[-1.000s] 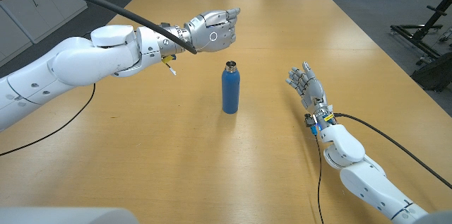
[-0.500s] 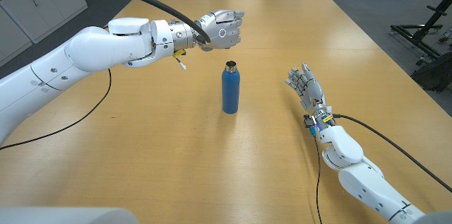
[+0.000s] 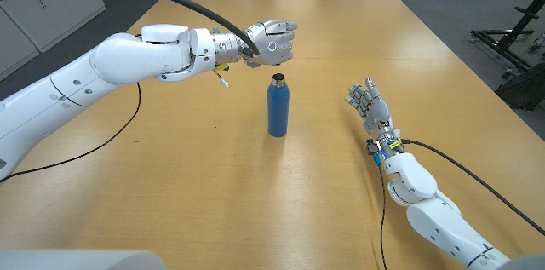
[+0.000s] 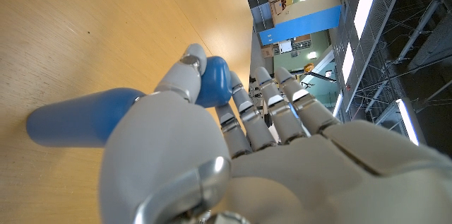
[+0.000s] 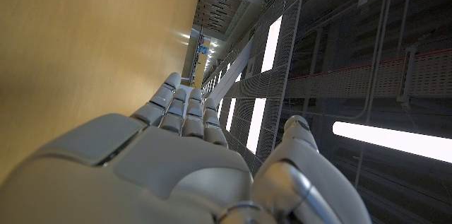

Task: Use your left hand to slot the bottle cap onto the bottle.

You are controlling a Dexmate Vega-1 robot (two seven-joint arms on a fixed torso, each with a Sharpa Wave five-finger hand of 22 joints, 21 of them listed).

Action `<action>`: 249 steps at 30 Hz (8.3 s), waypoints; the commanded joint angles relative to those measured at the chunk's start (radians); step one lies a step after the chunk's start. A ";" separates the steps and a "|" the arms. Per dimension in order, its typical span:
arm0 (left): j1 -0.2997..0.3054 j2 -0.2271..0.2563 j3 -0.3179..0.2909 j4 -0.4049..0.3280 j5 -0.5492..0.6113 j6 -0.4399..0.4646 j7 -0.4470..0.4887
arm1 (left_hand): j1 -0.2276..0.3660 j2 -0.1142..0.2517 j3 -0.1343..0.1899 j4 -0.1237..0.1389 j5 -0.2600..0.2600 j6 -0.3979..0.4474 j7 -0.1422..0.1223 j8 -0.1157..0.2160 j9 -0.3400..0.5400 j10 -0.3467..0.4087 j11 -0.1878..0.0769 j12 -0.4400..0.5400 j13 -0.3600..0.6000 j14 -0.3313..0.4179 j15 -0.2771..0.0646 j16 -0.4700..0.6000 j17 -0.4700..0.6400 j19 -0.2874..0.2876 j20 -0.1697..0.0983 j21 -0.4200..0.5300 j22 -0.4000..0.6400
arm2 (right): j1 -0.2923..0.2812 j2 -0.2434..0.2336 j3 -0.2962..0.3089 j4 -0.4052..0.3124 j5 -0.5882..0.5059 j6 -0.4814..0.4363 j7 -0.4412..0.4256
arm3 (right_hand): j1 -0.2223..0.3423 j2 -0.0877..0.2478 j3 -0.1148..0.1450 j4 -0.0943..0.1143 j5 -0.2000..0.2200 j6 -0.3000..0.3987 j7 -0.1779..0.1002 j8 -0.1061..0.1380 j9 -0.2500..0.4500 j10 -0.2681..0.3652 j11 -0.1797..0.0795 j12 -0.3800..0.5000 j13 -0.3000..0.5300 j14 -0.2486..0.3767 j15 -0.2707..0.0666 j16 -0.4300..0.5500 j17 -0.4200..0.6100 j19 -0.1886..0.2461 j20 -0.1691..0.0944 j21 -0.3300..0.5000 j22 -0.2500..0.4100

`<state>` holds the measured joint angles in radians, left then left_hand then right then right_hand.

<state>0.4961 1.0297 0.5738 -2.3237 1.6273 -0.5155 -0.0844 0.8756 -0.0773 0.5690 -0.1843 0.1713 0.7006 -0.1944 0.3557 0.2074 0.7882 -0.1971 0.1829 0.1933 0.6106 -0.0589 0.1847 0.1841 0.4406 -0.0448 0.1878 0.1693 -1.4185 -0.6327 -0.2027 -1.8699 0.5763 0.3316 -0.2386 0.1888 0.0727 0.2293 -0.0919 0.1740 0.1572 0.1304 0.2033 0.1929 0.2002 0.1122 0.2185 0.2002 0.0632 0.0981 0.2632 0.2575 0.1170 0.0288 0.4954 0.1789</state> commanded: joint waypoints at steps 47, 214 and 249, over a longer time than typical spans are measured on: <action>0.121 0.082 -0.053 0.037 -0.029 0.173 0.218 | 0.000 0.021 0.027 0.015 0.006 0.028 -0.016 0.016 0.008 0.032 -0.025 0.013 0.006 0.008 -0.169 0.006 0.004 0.004 -0.081 0.004 0.002 | -0.030 0.013 0.004 0.001 -0.010 0.025 -0.011 | 0.001 0.009 -0.004 -0.003 0.006 0.012 0.005 -0.002 0.004 0.006 -0.001 0.004 0.002 0.005 0.006 -0.005 0.004 0.010 -0.002 -0.011 0.005; 0.227 0.116 0.013 0.142 0.069 0.322 0.469 | 0.003 0.038 0.045 0.015 0.010 0.045 -0.016 0.045 0.012 0.048 -0.023 0.017 0.009 0.018 -0.170 0.004 0.004 0.005 -0.074 0.002 0.002 | -0.016 0.002 -0.014 -0.022 -0.028 -0.035 -0.031 | 0.005 0.018 -0.008 -0.004 0.007 0.020 0.004 0.000 0.004 0.014 -0.003 0.005 0.002 0.010 0.004 -0.006 0.005 0.023 -0.003 -0.042 0.007; 0.189 0.083 0.048 0.144 0.089 0.282 0.448 | 0.005 0.037 0.049 0.013 0.010 0.044 -0.017 0.049 0.012 0.046 -0.025 0.016 0.010 0.010 -0.167 0.001 0.003 -0.002 -0.078 0.000 0.002 | -0.029 0.003 -0.013 -0.013 -0.019 -0.019 -0.028 | 0.005 0.019 -0.009 -0.005 0.007 0.019 0.003 -0.001 0.004 0.013 -0.002 0.004 0.002 0.009 0.004 -0.007 0.006 0.025 -0.003 -0.048 0.007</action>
<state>0.6870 1.1167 0.6139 -2.1849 1.7153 -0.2324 0.3734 0.8938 -0.0591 0.5848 -0.2002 0.1800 0.7061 -0.1955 0.3961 0.2158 0.7970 -0.1876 0.1971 0.1999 0.6179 -0.0589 0.1889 0.1837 0.4388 -0.0465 0.1879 0.1676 -1.4467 -0.6271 -0.2178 -1.8854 0.5509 0.3134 -0.2716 0.1900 0.0818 0.2253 -0.0959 0.1740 0.1659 0.1323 0.2033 0.1929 0.2110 0.1122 0.2185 0.2003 0.0667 0.1018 0.2586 0.2575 0.1347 0.0252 0.4497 0.1837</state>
